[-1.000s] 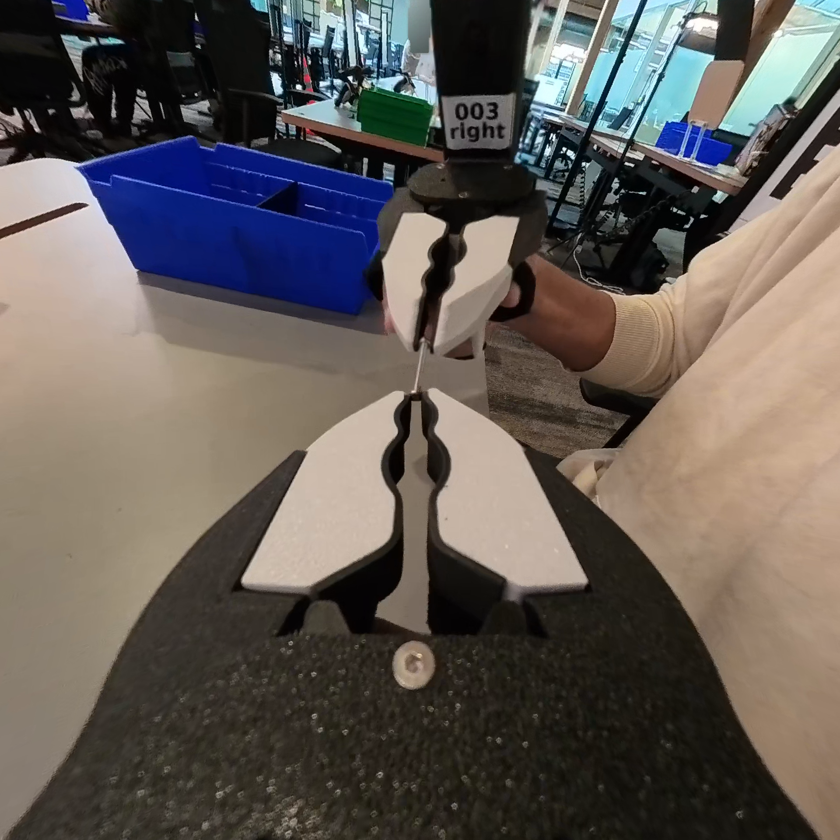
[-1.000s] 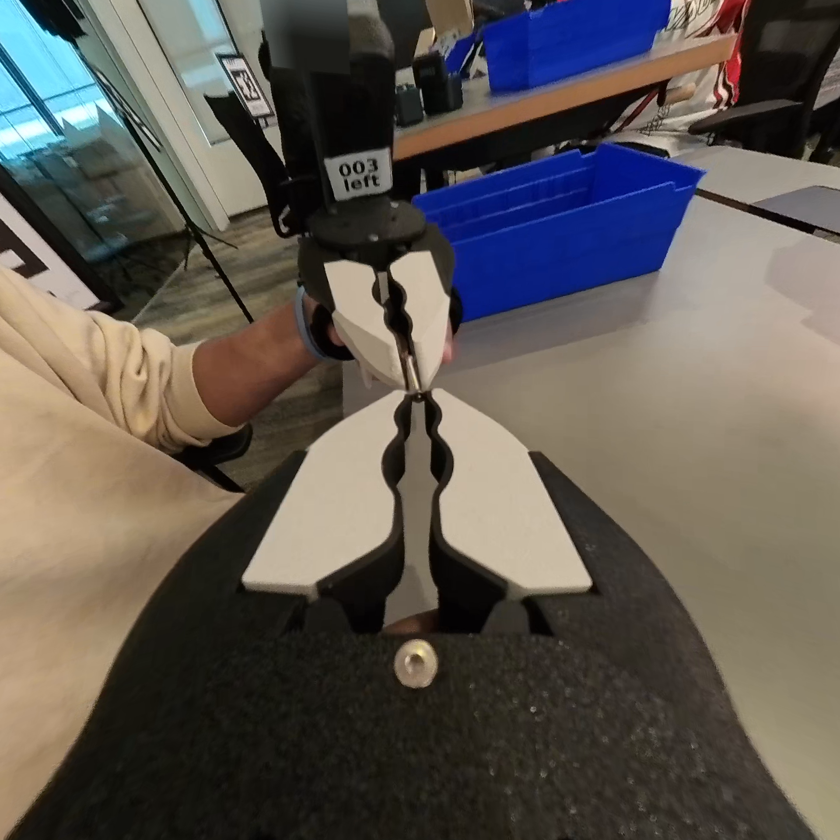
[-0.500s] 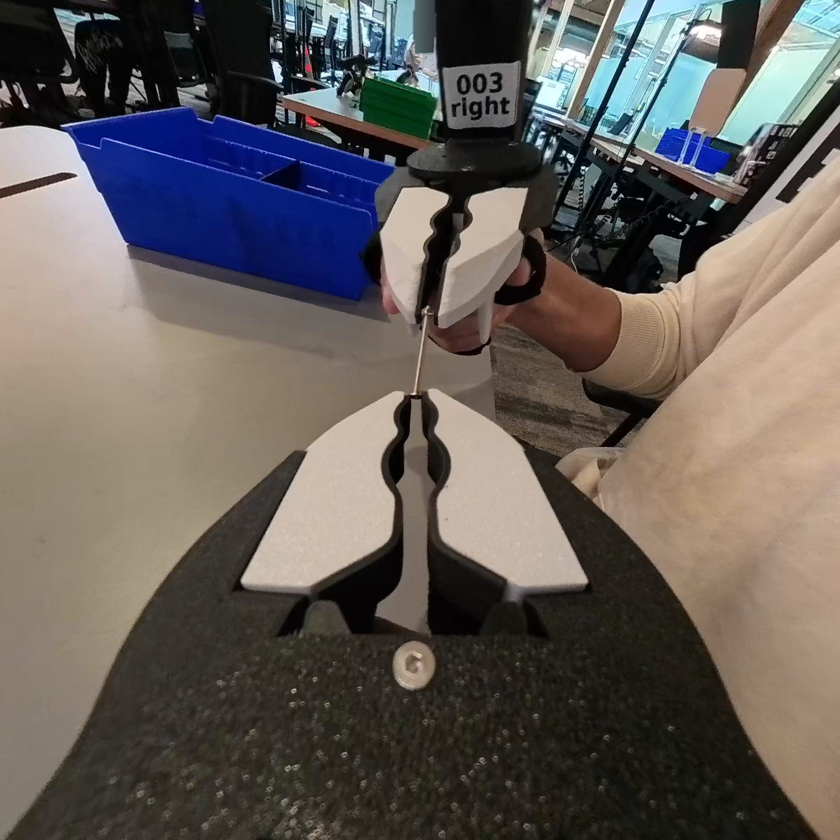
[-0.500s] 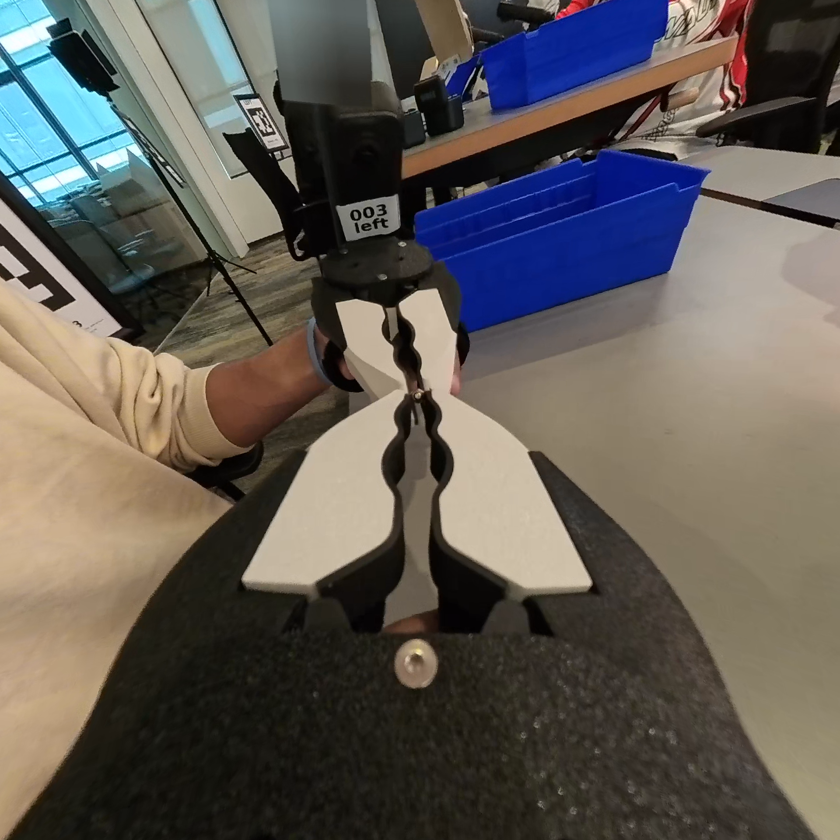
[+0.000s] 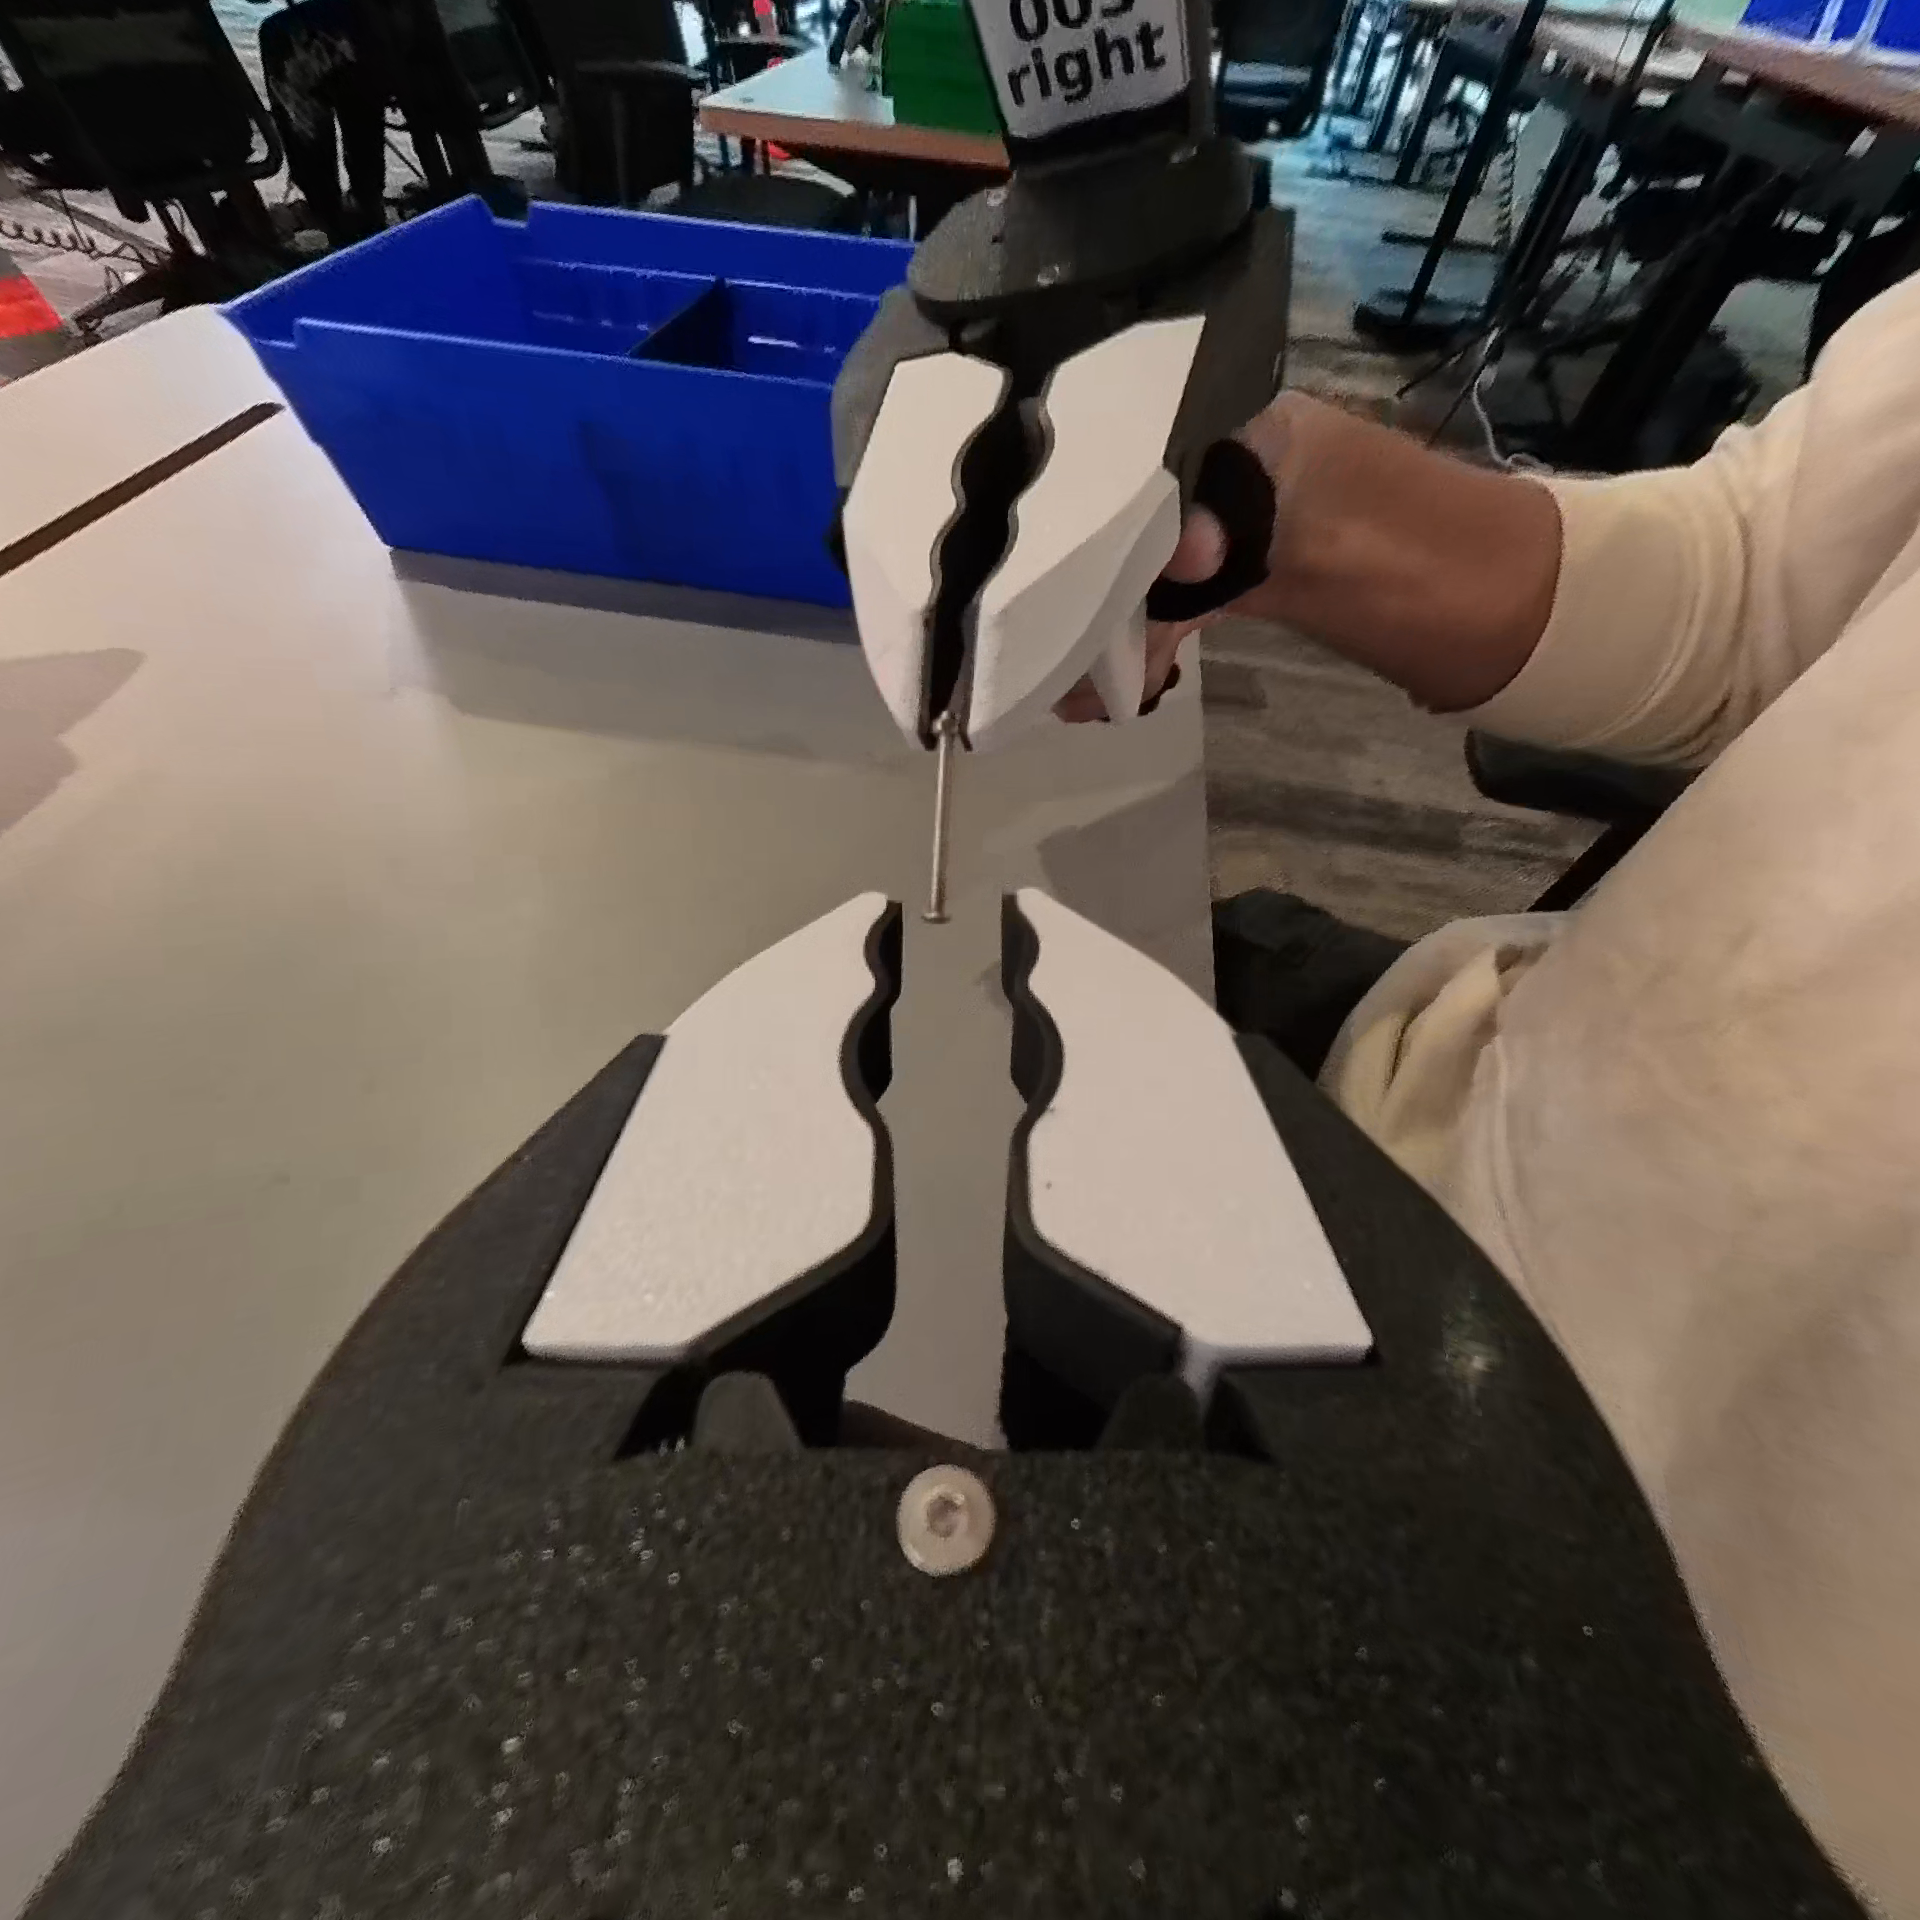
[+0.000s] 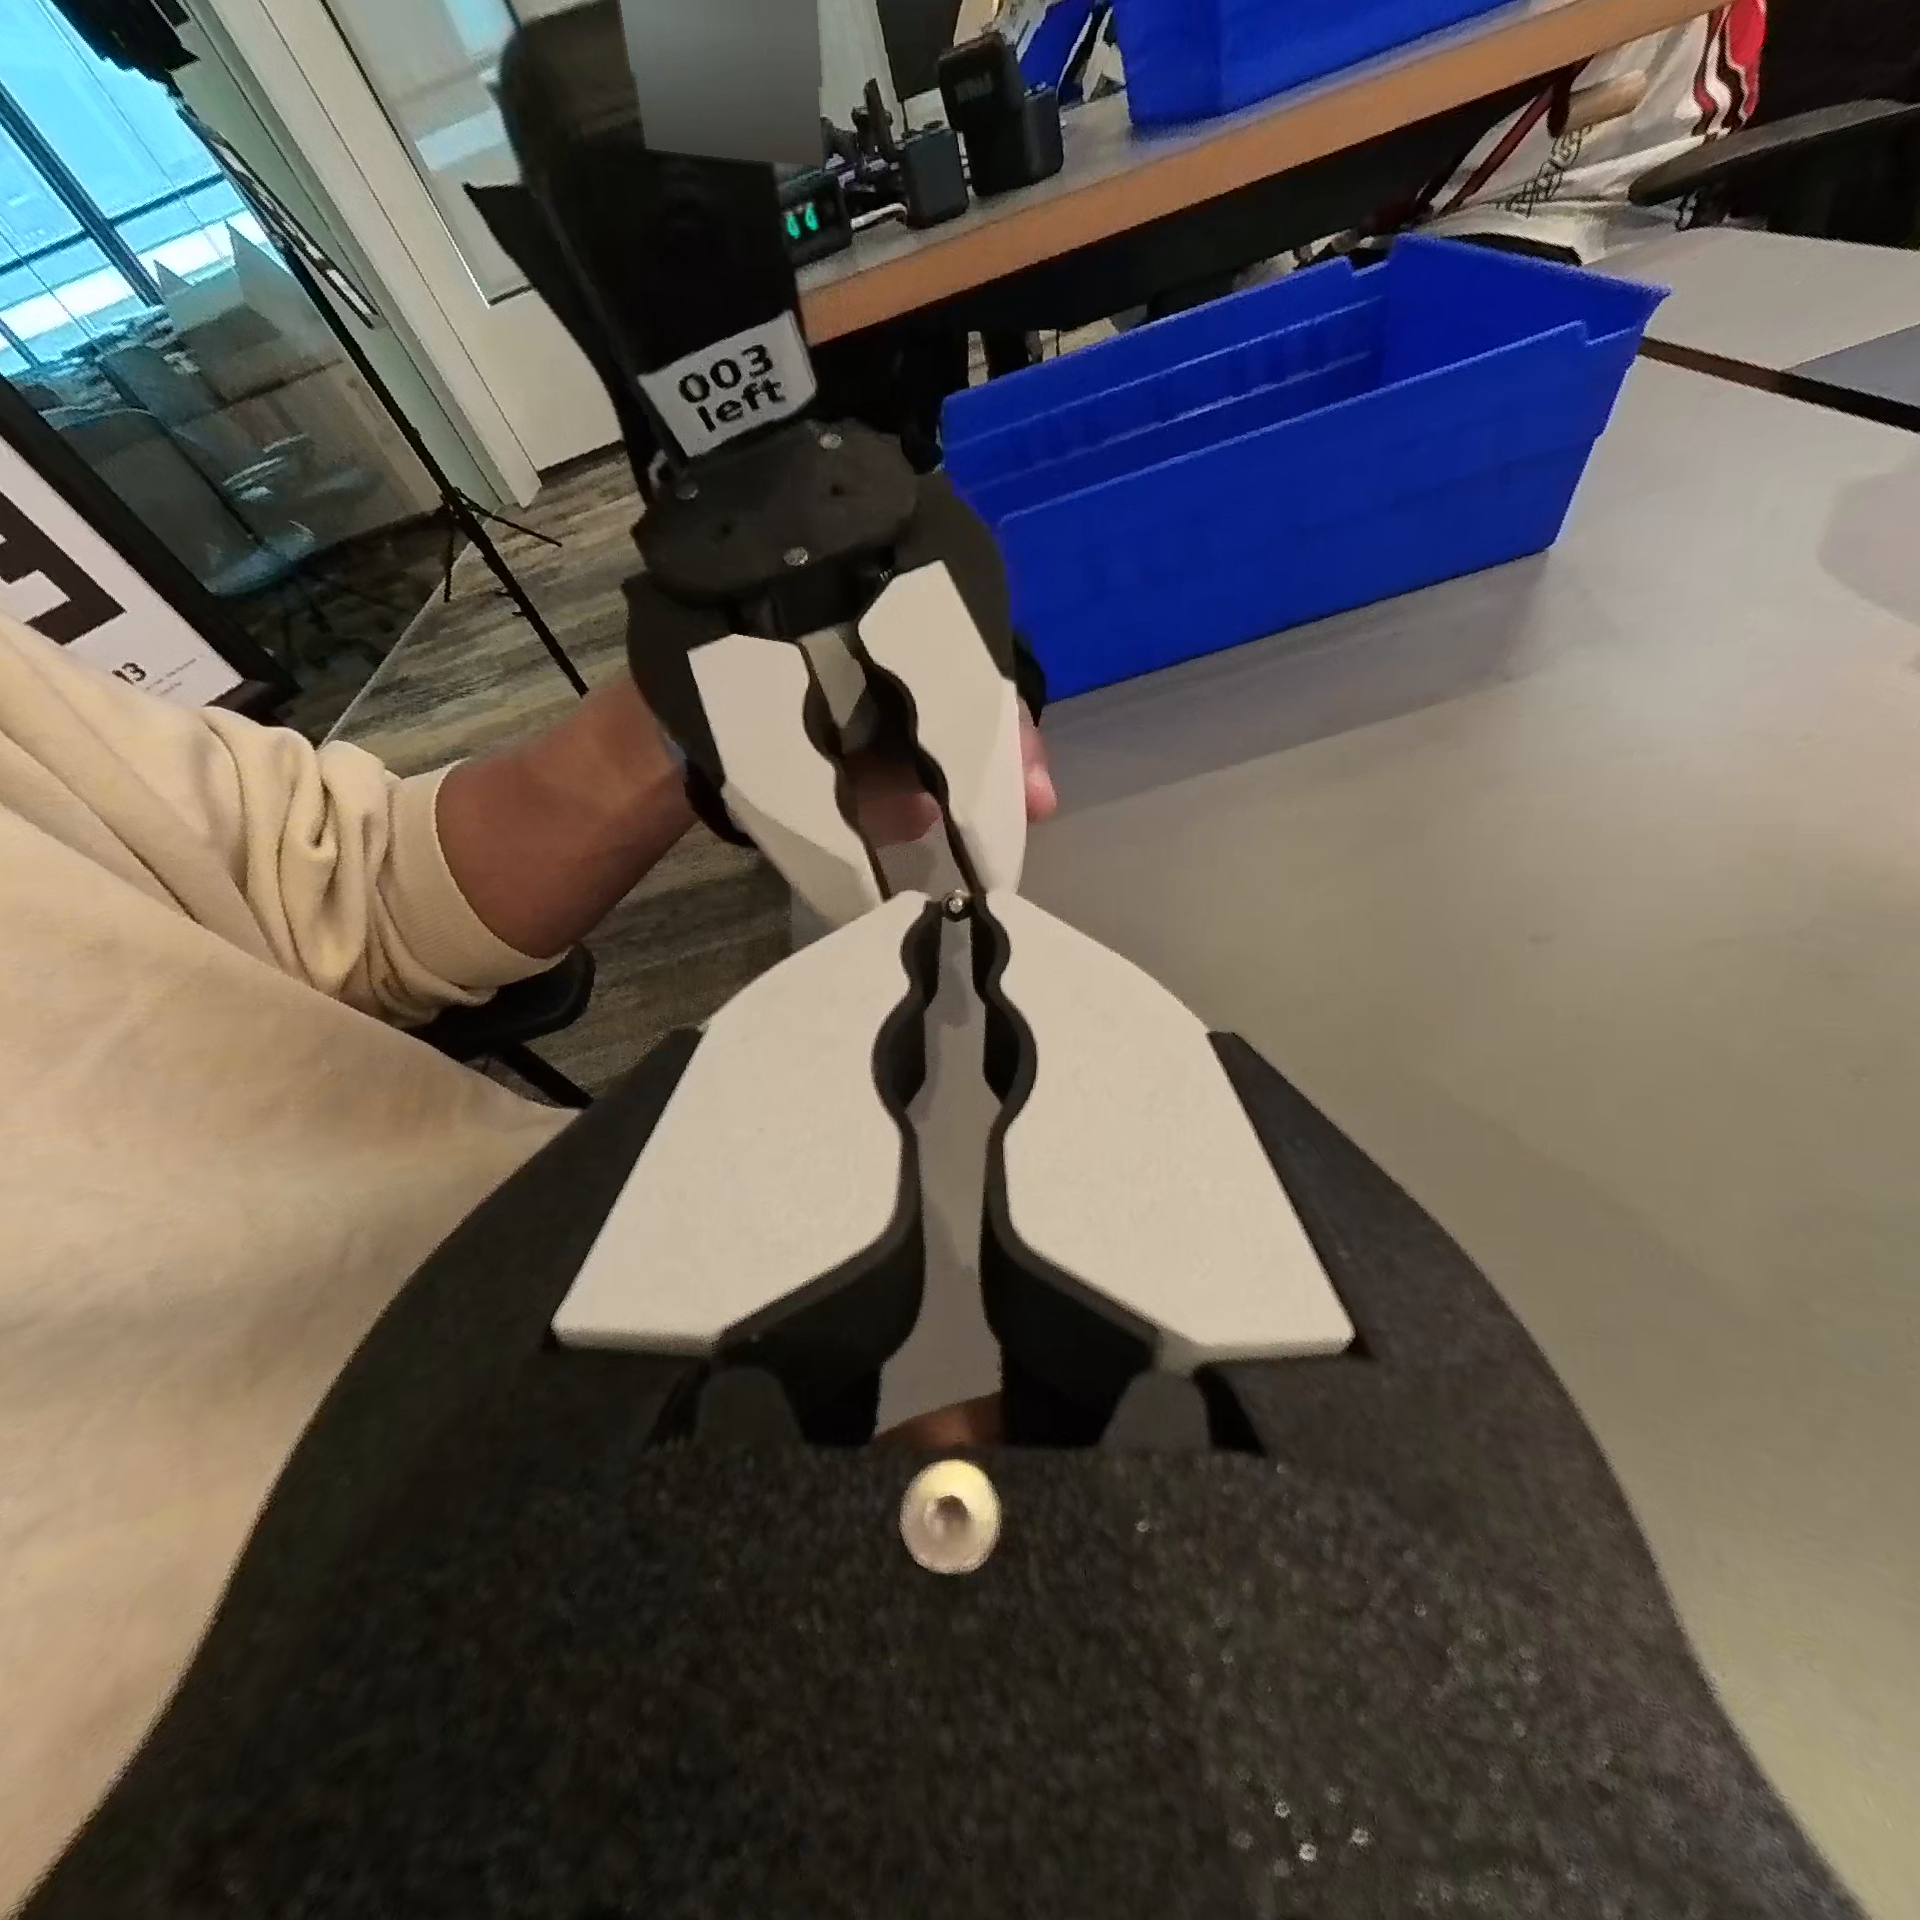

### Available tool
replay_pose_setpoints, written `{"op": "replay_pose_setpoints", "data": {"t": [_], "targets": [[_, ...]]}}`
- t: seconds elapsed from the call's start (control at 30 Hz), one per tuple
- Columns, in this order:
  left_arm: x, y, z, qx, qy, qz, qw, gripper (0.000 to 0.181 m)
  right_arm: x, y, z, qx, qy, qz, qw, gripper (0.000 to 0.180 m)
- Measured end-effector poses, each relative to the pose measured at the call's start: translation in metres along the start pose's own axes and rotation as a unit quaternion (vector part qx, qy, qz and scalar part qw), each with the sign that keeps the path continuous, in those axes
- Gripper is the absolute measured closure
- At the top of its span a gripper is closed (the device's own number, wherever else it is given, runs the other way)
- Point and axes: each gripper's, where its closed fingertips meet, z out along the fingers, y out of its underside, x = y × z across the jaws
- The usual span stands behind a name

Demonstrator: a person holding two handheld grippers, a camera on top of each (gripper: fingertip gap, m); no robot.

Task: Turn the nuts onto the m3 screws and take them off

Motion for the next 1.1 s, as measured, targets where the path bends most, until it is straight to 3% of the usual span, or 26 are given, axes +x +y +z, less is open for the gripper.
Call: {"op": "replay_pose_setpoints", "data": {"t": [0.13,0.23,0.43,0.53,0.6,0.8,1.1], "targets": [[0.001,0.001,0.004,-0.008,-0.007,0.008,1.0,0.164,-0.002,-0.002,0.001,0.0,-0.003,-0.002,1.0,0.175],[0.0,0.001,0.004,-0.006,-0.009,0.008,1.0,0.176,-0.005,-0.001,0.001,-0.004,-0.006,-0.005,1.0,0.175],[-0.004,0.002,0.006,-0.002,-0.014,0.006,1.0,0.176,0.0,-0.001,0.0,0.0,0.012,-0.008,1.0,0.174],[-0.013,-0.001,0.006,0.04,-0.012,-0.025,0.999,0.177,0.003,-0.01,-0.008,0.048,0.023,-0.003,0.999,0.152],[-0.024,-0.005,0.002,0.088,-0.017,-0.064,0.994,0.177,0.011,-0.009,-0.015,0.078,0.042,0.007,0.996,0.147],[-0.05,-0.01,-0.011,0.189,-0.061,-0.119,0.973,0.177,0.032,0.012,-0.035,0.176,0.087,0.039,0.98,0.15],[-0.055,0.003,-0.005,0.158,-0.086,-0.101,0.978,0.177,0.034,0.026,-0.037,0.185,0.118,0.025,0.975,0.156]]}}
